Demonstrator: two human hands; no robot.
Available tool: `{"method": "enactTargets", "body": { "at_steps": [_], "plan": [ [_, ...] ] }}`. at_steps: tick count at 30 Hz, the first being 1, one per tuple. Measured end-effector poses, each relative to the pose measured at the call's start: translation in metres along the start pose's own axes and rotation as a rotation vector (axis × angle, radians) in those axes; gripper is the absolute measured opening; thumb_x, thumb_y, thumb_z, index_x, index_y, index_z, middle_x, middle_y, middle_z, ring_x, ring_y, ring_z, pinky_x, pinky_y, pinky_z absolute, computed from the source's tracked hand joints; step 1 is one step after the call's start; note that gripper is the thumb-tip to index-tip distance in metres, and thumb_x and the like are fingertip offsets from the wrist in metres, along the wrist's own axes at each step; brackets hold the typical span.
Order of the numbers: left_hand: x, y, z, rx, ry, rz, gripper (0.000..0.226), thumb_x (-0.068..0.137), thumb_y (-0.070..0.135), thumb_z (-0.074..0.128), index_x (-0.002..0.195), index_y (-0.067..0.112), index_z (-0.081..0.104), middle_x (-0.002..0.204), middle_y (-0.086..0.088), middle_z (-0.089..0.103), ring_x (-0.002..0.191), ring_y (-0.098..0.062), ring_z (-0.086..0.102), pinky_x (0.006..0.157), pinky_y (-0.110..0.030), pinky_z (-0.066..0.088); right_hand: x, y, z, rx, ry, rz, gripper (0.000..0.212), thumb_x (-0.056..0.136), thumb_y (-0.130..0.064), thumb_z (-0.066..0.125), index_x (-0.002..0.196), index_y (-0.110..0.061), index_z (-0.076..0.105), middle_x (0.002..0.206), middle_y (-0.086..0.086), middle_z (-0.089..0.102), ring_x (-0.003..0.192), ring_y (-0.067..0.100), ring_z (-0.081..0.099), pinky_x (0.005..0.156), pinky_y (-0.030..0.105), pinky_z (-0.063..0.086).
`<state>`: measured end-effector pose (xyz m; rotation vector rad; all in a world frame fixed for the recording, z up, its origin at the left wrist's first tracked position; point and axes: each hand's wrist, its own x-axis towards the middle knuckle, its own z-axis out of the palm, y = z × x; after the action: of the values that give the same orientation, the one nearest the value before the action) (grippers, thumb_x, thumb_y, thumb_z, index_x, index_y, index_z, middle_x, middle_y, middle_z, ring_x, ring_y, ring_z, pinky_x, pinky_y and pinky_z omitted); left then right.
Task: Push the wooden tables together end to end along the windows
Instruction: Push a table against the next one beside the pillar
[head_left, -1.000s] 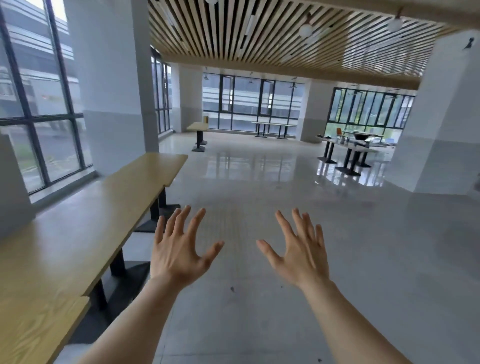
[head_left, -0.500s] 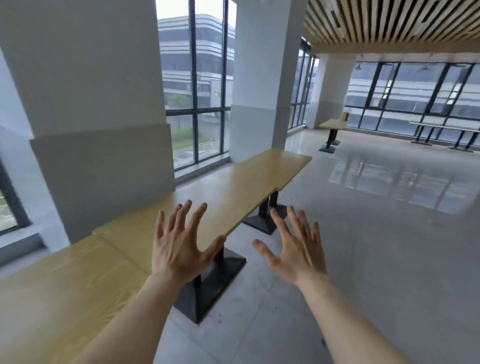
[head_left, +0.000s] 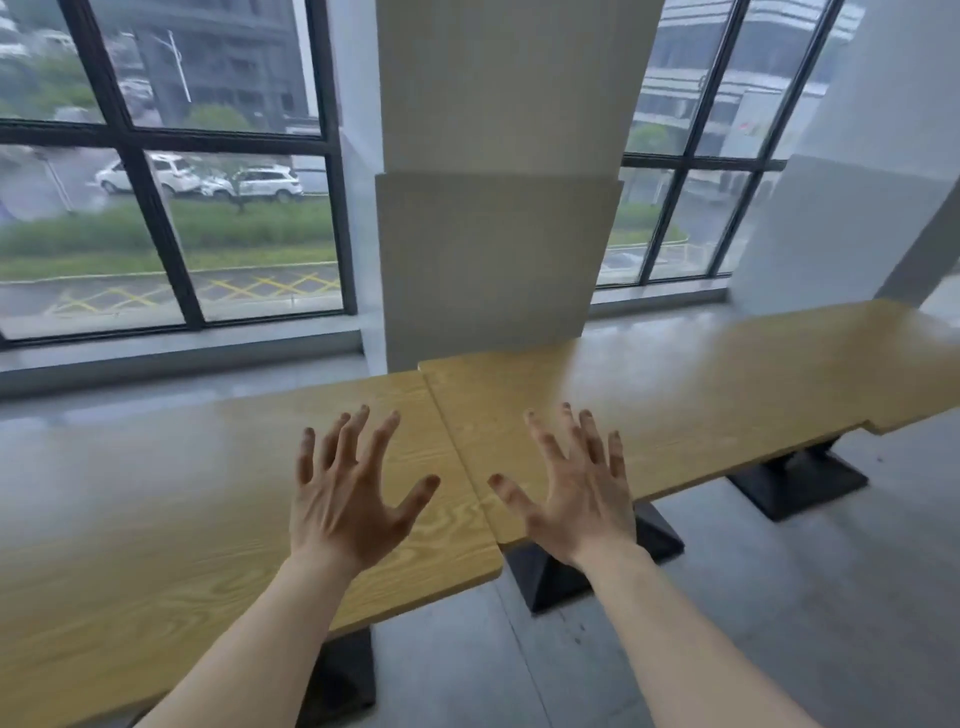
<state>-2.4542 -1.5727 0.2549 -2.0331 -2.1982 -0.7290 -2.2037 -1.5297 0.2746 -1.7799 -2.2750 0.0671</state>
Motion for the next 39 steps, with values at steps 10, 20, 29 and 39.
{"method": "enactTargets", "body": {
  "at_steps": [10,20,29,39],
  "plan": [
    [-0.029,-0.059,0.114,0.122,-0.095,-0.21,0.092,0.085,0.088,0.029,0.16,0.036,0.027,0.168,-0.005,0.028,0.157,-0.028,0.021,0.129,-0.053,0.004,0.05,0.004,0.158,0.079,-0.201,-0.188,0.095,0.087,-0.091,0.023,0.165,-0.04,0.006,0.176,0.004,-0.005,0.161,0.027,-0.008,0.128,0.056,-0.009],
    [-0.053,-0.118,0.246,0.134,-0.181,-0.347,0.092,0.083,0.089,0.031,0.16,0.038,0.026,0.169,-0.004,0.025,0.158,-0.026,0.016,0.128,-0.055,0.001,0.069,0.0,0.315,0.061,-0.309,-0.271,0.094,0.086,-0.091,0.024,0.165,-0.04,0.012,0.176,0.007,-0.001,0.161,0.028,-0.012,0.128,0.057,-0.006],
    [-0.06,-0.159,0.287,0.105,-0.229,-0.389,0.092,0.081,0.09,0.034,0.158,0.04,0.03,0.169,-0.004,0.022,0.159,-0.029,0.008,0.126,-0.061,0.0,0.072,-0.01,0.364,0.039,-0.224,-0.24,0.087,0.089,-0.085,0.03,0.163,-0.039,0.025,0.174,0.01,0.014,0.162,0.031,0.001,0.128,0.059,0.002],
    [-0.026,-0.172,0.296,0.127,-0.207,-0.407,0.093,0.081,0.088,0.035,0.157,0.036,0.033,0.168,-0.006,0.024,0.158,-0.032,0.011,0.125,-0.063,0.002,0.116,-0.019,0.372,0.029,-0.204,-0.26,0.084,0.091,-0.085,0.028,0.162,-0.04,0.027,0.174,0.008,0.017,0.162,0.029,0.004,0.128,0.058,0.004]
  ]
}}
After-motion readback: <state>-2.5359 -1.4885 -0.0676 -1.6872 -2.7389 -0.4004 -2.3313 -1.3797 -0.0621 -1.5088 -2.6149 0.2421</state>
